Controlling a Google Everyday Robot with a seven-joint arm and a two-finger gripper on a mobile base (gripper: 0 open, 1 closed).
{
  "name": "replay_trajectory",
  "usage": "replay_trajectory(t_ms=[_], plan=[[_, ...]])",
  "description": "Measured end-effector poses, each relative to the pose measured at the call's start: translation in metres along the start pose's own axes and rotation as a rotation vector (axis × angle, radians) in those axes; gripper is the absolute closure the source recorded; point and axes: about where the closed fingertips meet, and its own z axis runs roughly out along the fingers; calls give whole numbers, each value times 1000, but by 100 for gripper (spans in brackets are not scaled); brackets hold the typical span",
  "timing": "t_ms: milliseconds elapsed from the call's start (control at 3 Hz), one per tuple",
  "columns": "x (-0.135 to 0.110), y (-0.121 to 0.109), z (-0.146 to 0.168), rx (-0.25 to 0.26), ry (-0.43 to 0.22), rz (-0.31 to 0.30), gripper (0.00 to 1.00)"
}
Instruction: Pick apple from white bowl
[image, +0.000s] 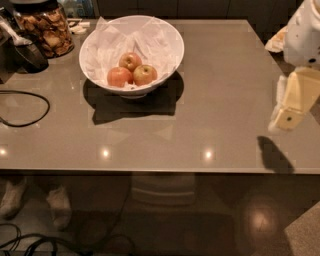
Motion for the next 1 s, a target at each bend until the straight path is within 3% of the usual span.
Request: replay_trajectory(t_ms=[333,667,1000], plan=[[-33,-39,-2,8,8,-68,0],[-37,-43,-3,25,-3,-70,0],[-48,-48,11,22,-33,-29,0]])
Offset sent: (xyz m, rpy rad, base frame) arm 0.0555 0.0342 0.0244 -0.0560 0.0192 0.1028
